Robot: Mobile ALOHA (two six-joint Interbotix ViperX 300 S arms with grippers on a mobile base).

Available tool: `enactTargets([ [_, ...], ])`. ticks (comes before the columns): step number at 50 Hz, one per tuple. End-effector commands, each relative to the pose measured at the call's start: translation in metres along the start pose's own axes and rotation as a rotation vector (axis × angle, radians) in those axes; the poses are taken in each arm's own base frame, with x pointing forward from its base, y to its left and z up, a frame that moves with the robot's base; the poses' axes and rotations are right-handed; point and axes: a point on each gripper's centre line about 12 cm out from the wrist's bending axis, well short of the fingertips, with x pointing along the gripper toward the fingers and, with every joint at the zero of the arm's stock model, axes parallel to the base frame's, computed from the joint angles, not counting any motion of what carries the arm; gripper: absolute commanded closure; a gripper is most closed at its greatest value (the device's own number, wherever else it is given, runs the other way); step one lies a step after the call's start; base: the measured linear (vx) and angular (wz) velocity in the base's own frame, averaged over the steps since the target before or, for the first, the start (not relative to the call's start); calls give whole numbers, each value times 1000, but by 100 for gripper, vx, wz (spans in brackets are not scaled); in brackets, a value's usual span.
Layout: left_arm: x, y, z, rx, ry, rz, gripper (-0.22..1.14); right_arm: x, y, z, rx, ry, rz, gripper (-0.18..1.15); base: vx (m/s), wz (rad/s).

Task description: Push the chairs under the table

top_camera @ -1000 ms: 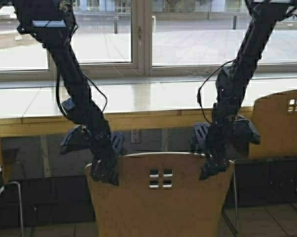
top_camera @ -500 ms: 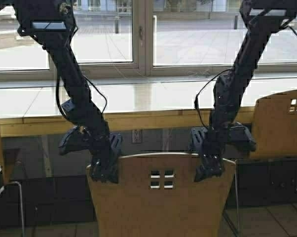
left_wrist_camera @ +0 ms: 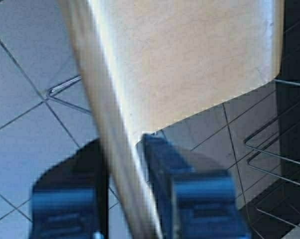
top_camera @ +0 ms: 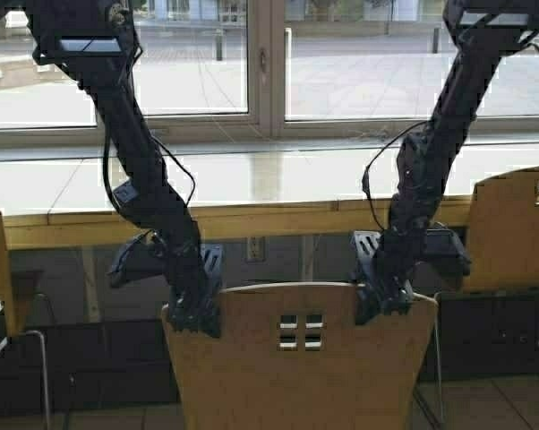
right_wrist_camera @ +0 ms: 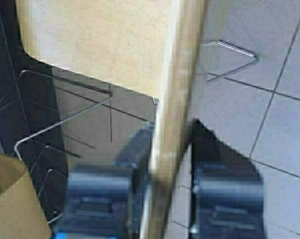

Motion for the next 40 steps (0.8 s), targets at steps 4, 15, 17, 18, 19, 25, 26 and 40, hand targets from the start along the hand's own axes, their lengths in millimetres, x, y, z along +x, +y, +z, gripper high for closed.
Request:
enactTargets([
  [4, -3, -7, 3, -3, -8, -17, 88, 2, 9, -10, -45, 18, 20, 93, 10, 5],
  [15, -1, 16, 5, -3, -7, 40, 88, 8, 8, -11, -56, 27, 20, 93, 15, 3],
  [17, -2, 20, 5, -3, -7, 50, 88, 9, 7, -11, -60, 30, 17, 93, 18, 2],
  [18, -3, 22, 5, -2, -6, 56, 88, 9, 7, -11, -61, 31, 16, 93, 19, 2],
  [19, -3, 24, 6, -2, -8, 60, 88, 10, 5, -11, -64, 33, 13, 93, 20, 1],
  [25, -5, 29, 6, -3, -8, 74, 88, 13, 5, -11, -74, 44, 13, 93, 22, 0],
  [26, -5, 30, 6, -1, -7, 76, 88, 14, 5, -11, -77, 44, 12, 94, 24, 1],
  [40, -12, 31, 6, -12, -2, 87, 88, 20, 17, -15, -103, 81, 42, 93, 22, -3],
])
